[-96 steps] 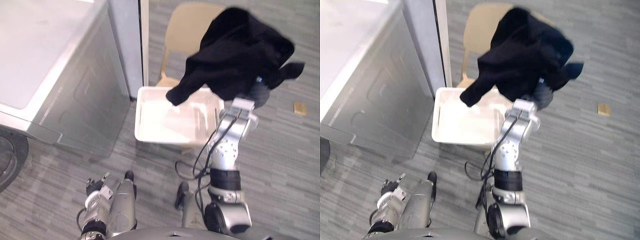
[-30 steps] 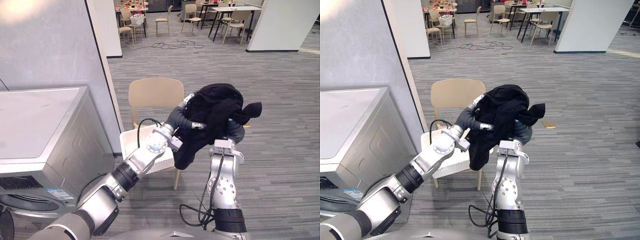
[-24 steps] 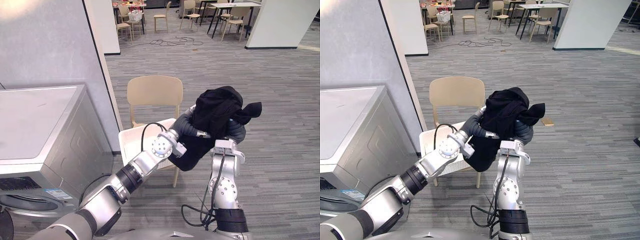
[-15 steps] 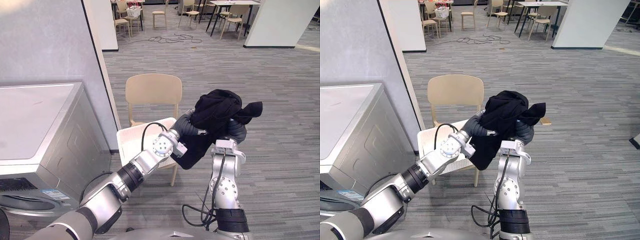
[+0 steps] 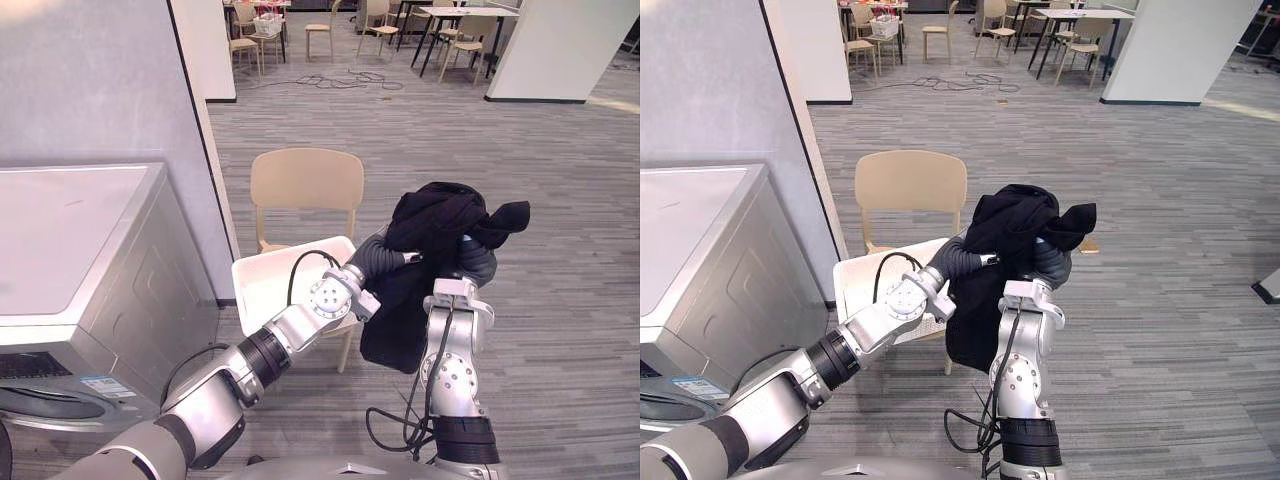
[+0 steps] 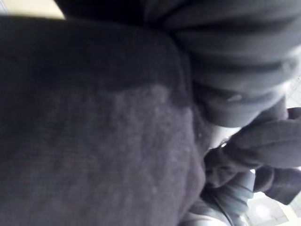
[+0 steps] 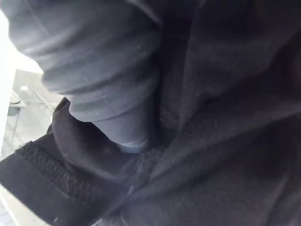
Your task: Pick up the laundry basket with both hands and put the clothes into the washing machine.
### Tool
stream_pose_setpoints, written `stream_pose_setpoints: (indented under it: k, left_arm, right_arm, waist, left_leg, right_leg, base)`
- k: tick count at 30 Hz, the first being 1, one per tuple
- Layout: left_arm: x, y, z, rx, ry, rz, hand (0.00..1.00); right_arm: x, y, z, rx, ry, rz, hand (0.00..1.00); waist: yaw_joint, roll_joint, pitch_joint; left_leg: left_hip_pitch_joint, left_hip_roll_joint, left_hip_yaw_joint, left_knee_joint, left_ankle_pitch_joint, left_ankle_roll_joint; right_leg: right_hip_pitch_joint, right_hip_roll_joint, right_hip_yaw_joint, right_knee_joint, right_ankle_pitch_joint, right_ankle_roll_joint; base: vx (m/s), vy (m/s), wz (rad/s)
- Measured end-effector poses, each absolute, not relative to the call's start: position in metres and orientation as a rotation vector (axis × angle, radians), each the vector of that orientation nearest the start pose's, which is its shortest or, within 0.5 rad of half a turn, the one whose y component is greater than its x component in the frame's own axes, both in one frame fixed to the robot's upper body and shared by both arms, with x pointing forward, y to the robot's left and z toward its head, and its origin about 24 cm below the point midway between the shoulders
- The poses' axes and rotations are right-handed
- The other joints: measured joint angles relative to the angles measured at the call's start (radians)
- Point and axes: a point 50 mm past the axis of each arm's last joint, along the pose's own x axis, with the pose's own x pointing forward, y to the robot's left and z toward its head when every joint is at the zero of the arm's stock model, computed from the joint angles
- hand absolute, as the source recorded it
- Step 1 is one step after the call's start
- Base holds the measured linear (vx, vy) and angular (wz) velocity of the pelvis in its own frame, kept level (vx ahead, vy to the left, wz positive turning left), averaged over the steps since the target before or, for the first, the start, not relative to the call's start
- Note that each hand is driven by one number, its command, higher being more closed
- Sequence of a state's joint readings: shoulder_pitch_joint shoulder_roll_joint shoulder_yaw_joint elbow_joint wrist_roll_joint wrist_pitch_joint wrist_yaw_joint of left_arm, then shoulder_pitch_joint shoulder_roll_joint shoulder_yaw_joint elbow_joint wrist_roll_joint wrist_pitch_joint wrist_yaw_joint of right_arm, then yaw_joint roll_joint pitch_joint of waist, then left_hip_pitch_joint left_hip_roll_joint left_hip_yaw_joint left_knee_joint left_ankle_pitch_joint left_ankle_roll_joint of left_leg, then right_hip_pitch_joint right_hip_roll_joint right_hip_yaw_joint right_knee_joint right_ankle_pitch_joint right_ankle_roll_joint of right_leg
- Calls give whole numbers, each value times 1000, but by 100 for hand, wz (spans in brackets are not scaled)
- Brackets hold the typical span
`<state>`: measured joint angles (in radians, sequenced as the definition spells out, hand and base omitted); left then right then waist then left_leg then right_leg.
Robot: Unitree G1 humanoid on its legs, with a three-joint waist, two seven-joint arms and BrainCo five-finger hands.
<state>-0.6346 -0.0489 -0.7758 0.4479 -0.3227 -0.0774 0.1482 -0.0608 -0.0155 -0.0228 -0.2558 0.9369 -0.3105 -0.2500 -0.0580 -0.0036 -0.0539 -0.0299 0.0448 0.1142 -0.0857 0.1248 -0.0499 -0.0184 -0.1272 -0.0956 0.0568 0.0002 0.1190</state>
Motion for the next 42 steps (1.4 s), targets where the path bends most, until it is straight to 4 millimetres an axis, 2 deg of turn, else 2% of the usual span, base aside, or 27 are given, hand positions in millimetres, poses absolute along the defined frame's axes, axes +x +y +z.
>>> stream_pose_setpoints:
  k: [8,13,19,23,28,34,38,42]
  left_arm:
    - [284,-56,95,-45,-80,-702,100]
    - [295,-45,98,-114,-56,-631,100]
    - [310,-27,102,-181,-43,-523,100]
    - [329,4,101,-234,-23,-353,100]
    - [342,36,110,-300,-50,-229,100]
    - [350,78,143,-429,-184,-92,100]
    - [352,115,164,-506,-287,11,100]
    - [340,156,187,-581,-443,99,100]
  right_arm:
    - [250,-183,124,991,-468,-207,0]
    - [249,-175,125,995,-454,-168,0]
    - [236,-172,125,994,-448,-143,0]
    - [222,-180,130,986,-490,-155,0]
    - [212,-196,122,958,-493,-236,0]
    - [203,-217,124,921,-540,-317,0]
    - [198,-230,123,896,-563,-374,0]
    - [192,-241,118,876,-566,-432,0]
  waist:
    - [-3,-5,1]
    - [-11,-6,2]
    - [-9,-6,2]
    - [-27,-6,2]
    - [-28,-4,2]
    - [-34,0,2]
    - [-36,17,5]
    - [-36,33,6]
  left_leg:
    - [-1,1,8,0,-1,-1]
    - [1,2,44,0,3,7]
    - [5,1,77,0,-5,7]
    - [10,1,85,0,-11,5]
    - [6,1,100,0,-15,2]
    - [10,-1,113,0,-14,6]
    - [14,-1,121,0,-16,7]
    - [15,0,124,0,-16,7]
  right_leg:
    - [-6,2,6,-1,1,0]
    - [-22,9,40,-3,6,2]
    - [-38,10,77,-3,10,8]
    - [-38,10,85,-3,10,8]
    - [-52,11,94,-3,10,7]
    - [-53,11,110,-6,22,3]
    - [-53,12,115,-7,22,2]
    - [-53,12,116,-10,24,1]
  base:
    - [1,0,-3]
    - [6,-5,-19]
    - [3,4,-16]
    - [1,4,-7]
    - [-7,2,-7]
    - [10,1,-7]
    - [-2,0,-6]
    - [-2,0,-1]
